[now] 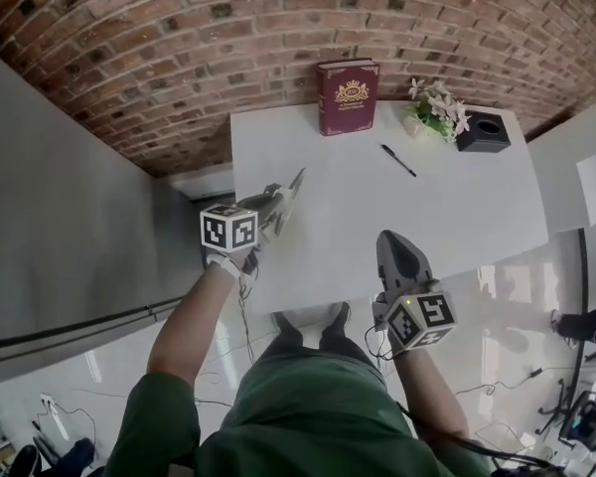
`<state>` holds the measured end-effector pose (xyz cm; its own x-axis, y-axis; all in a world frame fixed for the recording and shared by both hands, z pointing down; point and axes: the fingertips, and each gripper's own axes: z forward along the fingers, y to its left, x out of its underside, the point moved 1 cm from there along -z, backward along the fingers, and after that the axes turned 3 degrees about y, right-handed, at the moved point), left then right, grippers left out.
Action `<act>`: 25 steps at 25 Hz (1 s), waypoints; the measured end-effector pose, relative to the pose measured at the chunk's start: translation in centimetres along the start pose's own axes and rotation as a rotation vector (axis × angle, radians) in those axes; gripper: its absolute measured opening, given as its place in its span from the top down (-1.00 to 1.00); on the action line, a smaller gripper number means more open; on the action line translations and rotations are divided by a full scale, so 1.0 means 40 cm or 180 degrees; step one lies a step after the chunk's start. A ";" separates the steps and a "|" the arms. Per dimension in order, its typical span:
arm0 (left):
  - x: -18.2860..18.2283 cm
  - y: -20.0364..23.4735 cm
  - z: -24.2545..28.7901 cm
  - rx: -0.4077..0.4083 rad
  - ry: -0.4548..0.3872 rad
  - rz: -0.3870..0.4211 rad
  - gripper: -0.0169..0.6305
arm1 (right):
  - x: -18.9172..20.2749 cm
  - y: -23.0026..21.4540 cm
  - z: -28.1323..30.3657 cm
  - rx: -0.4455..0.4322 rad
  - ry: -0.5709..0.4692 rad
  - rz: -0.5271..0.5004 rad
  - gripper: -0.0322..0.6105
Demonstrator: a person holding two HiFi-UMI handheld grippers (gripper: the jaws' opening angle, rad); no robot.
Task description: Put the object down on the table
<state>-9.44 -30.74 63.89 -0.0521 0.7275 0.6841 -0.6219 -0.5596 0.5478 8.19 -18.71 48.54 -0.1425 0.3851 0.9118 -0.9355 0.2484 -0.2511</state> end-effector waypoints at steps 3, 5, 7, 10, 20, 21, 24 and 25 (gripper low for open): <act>0.019 0.008 0.058 0.0078 0.0156 -0.0054 0.92 | 0.008 -0.035 -0.009 0.0036 -0.0017 0.0092 0.89; 0.029 0.019 0.090 0.0072 0.0261 -0.0052 0.92 | 0.022 -0.057 -0.017 0.0091 0.0028 0.0101 0.89; 0.039 0.033 0.119 0.0064 0.0345 -0.0069 0.92 | 0.033 -0.072 -0.025 0.0129 0.0064 0.0103 0.89; 0.052 0.052 0.154 0.0087 0.0410 -0.0206 0.92 | 0.047 -0.089 -0.037 0.0180 0.0104 0.0102 0.89; 0.095 0.087 0.229 0.0081 0.0698 -0.0318 0.92 | 0.066 -0.124 -0.068 0.0299 0.0160 0.0115 0.89; 0.095 0.091 0.233 0.0065 0.0715 -0.0310 0.92 | 0.067 -0.126 -0.070 0.0303 0.0164 0.0121 0.89; 0.102 0.106 0.244 0.0035 0.0773 -0.0301 0.92 | 0.074 -0.128 -0.071 0.0301 0.0166 0.0160 0.89; 0.106 0.112 0.247 0.0031 0.0791 -0.0302 0.92 | 0.077 -0.129 -0.070 0.0308 0.0176 0.0157 0.89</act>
<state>-4.73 -34.10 74.01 -0.1851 0.8514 0.4908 -0.6257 -0.4872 0.6092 13.49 -16.30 51.72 -0.1735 0.4437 0.8792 -0.9551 0.1420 -0.2601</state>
